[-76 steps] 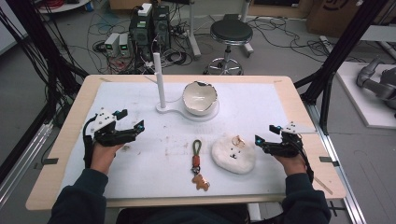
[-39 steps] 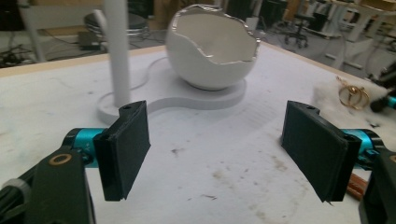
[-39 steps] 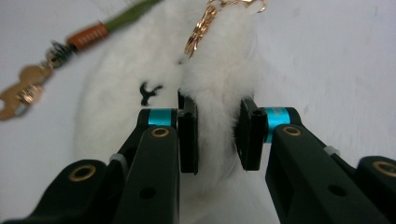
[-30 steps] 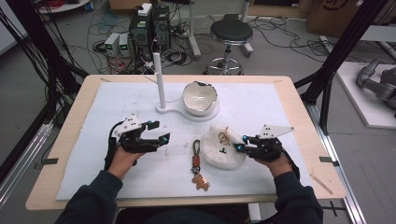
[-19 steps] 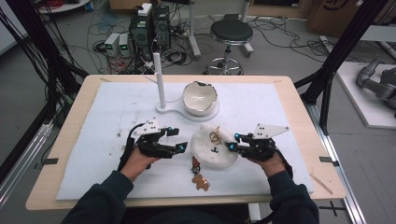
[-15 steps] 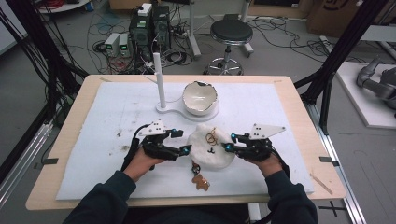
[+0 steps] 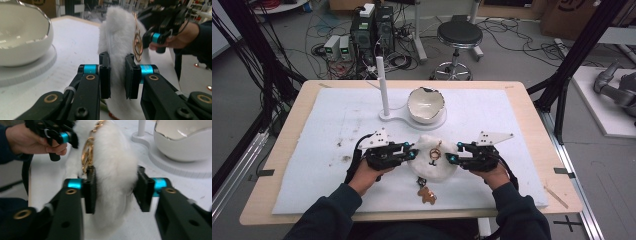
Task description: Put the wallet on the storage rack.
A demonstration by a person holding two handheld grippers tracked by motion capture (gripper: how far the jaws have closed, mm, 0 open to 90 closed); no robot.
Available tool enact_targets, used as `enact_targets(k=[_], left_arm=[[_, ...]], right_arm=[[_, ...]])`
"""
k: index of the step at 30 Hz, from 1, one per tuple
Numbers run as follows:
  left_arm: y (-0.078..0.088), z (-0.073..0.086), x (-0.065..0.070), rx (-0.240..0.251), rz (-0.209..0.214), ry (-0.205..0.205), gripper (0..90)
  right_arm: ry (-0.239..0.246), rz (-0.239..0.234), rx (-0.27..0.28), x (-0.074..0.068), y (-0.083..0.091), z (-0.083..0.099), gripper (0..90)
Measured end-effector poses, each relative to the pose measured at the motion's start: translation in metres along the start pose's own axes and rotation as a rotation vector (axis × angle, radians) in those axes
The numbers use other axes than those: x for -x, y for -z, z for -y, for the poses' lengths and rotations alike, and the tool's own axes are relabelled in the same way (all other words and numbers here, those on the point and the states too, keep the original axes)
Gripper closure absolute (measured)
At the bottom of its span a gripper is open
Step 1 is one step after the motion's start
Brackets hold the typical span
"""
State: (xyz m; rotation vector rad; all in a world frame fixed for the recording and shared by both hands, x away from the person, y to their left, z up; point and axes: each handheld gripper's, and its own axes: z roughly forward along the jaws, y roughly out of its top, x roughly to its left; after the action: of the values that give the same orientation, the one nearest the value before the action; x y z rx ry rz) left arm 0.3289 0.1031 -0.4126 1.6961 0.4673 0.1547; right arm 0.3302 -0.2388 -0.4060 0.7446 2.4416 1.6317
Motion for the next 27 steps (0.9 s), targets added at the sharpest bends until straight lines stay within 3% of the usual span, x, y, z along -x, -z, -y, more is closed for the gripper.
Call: enact_targets(k=[2,4,5,9,12,13,14,16,19,21,27], left_arm=[[0.002,-0.002,0.000,0.030,-0.002,0.007,77.5],[0.004,-0.002,-0.001,0.052,0.000,0.017,77.5],[0.006,-0.003,-0.001,0.071,0.004,0.019,77.6],[0.006,-0.004,-0.001,0.088,0.016,0.017,77.5],[0.006,-0.004,-0.001,0.087,0.015,0.014,77.5],[0.006,-0.004,-0.001,0.086,0.013,0.015,77.4],[0.006,-0.004,-0.001,0.086,0.013,0.015,77.4],[0.006,-0.003,-0.002,0.073,-0.008,0.017,76.7],[0.002,-0.001,-0.001,0.010,-0.051,-0.002,71.2],[0.001,0.001,-0.004,-0.034,-0.096,0.006,60.7],[0.021,0.000,-0.019,-0.039,-0.206,0.030,48.6]], right_arm=[[-0.049,-0.014,-0.009,0.004,-0.001,0.002,48.7],[-0.063,-0.016,-0.012,0.006,-0.001,0.002,47.1],[-0.085,-0.033,-0.014,0.007,-0.003,0.003,41.7],[-0.117,-0.052,-0.015,0.008,-0.009,0.005,37.0],[-0.144,-0.075,-0.008,0.007,-0.011,0.005,41.6],[-0.153,-0.116,-0.003,0.008,-0.011,0.005,56.5],[-0.152,-0.129,-0.002,0.008,-0.011,0.005,63.1],[-0.147,-0.146,0.015,0.008,-0.007,0.004,71.4],[-0.149,-0.126,0.042,0.009,-0.002,0.003,73.7],[-0.131,-0.101,0.042,0.009,0.000,0.002,74.0],[-0.129,-0.031,0.112,0.014,0.017,0.001,74.1]])
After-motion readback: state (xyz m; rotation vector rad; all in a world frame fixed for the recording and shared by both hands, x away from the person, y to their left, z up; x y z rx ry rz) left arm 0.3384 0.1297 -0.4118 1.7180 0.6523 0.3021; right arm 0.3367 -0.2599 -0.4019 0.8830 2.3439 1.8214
